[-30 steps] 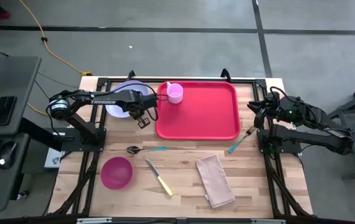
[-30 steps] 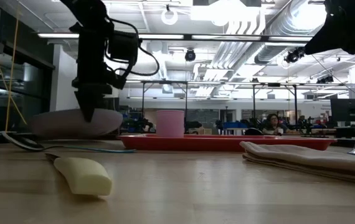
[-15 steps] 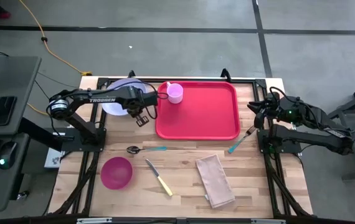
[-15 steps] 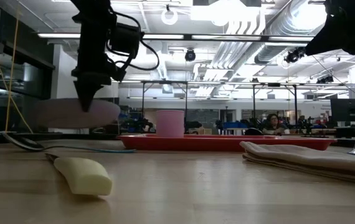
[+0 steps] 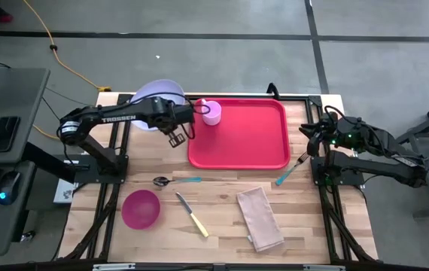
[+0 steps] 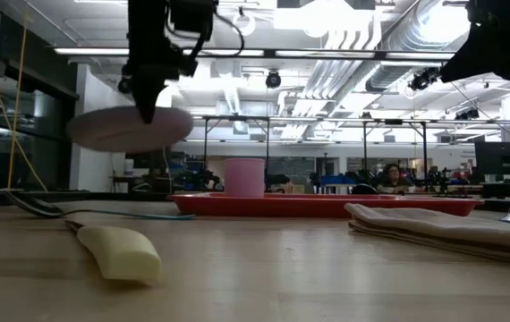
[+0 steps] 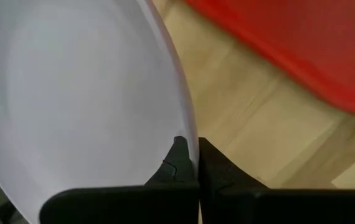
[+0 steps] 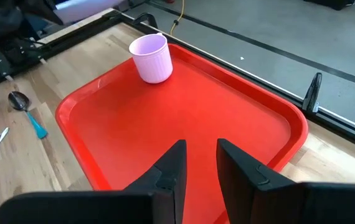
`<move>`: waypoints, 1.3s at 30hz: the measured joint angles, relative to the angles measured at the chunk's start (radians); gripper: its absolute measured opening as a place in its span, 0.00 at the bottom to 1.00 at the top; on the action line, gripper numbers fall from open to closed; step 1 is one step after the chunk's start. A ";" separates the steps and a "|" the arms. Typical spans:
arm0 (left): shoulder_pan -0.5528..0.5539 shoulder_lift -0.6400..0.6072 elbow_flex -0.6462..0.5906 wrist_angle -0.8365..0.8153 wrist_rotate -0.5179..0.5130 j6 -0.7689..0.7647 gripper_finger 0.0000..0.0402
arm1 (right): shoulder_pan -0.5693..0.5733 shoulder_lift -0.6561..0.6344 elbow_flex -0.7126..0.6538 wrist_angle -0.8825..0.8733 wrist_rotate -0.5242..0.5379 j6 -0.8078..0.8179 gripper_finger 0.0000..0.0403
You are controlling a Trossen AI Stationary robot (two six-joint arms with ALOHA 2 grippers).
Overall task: Set up tray
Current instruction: Put the purple plate under the pink mug on the red tray
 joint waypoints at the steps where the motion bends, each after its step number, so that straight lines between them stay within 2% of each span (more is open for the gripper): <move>1: -0.007 0.000 0.020 -0.010 -0.005 0.000 0.05 | 0.000 0.000 0.000 0.000 -0.005 -0.002 0.17; 6: -0.050 0.000 0.107 -0.041 -0.040 0.000 0.05 | 0.000 -0.037 0.000 -0.011 -0.017 -0.003 0.17; 11: -0.101 0.015 0.164 -0.044 -0.041 -0.005 0.05 | 0.000 -0.129 0.000 -0.029 -0.022 0.017 0.17; 23: -0.167 0.195 0.378 -0.113 -0.037 0.046 0.05 | 0.000 -0.304 -0.057 -0.043 -0.092 0.088 0.17; 33: -0.173 0.353 0.640 -0.175 -0.040 0.114 0.05 | 0.000 -0.297 -0.166 0.055 -0.165 0.139 0.17; 39: -0.193 0.415 0.732 -0.193 -0.041 0.147 0.05 | 0.000 -0.297 -0.199 0.070 -0.178 0.170 0.17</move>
